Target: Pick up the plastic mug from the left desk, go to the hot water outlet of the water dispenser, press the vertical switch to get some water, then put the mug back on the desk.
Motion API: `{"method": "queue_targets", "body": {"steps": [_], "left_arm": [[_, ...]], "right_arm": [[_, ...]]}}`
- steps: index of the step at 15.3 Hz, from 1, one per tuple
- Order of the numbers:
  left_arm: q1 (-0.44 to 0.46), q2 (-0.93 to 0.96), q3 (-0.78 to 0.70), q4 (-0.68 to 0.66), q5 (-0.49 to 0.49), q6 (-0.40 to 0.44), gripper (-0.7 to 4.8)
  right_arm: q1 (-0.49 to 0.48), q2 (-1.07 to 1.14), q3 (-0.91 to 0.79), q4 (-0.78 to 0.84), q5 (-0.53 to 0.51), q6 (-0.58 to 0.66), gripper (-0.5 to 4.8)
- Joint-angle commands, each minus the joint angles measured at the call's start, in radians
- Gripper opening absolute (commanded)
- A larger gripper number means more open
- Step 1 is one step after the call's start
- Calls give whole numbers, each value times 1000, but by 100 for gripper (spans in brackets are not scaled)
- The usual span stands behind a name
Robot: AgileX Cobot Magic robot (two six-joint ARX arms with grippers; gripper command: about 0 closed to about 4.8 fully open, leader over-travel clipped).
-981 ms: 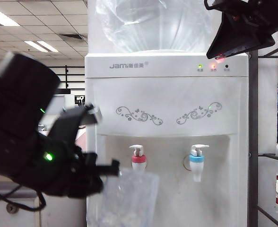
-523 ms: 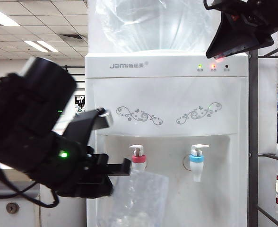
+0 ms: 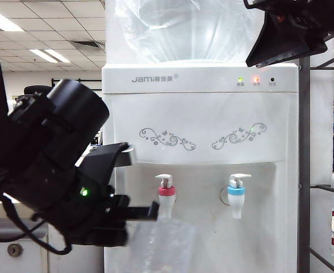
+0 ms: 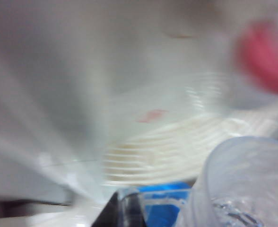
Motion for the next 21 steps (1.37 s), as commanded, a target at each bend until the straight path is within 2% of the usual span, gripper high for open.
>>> {"method": "queue_targets", "body": {"steps": [1, 4, 7, 13, 17, 21], "left_arm": [[0, 17, 6, 44, -119, -7, -5], [1, 69, 23, 93, -134, -11, -5], [0, 136, 68, 212, -179, -27, -5], [-1, 138, 131, 328, -220, -21, -5], [-3, 138, 128, 275, -219, -21, -5], [-19, 128, 84, 284, -215, -14, -5]], "right_arm": [[2, -2, 3, 17, -1, 0, 94], [2, -2, 3, 17, -1, 0, 94], [2, -2, 3, 13, -1, 0, 94], [2, -2, 3, 10, -7, 0, 94], [2, 0, 3, 10, 0, 0, 93], [2, 17, 3, 10, 0, 0, 93]]}}
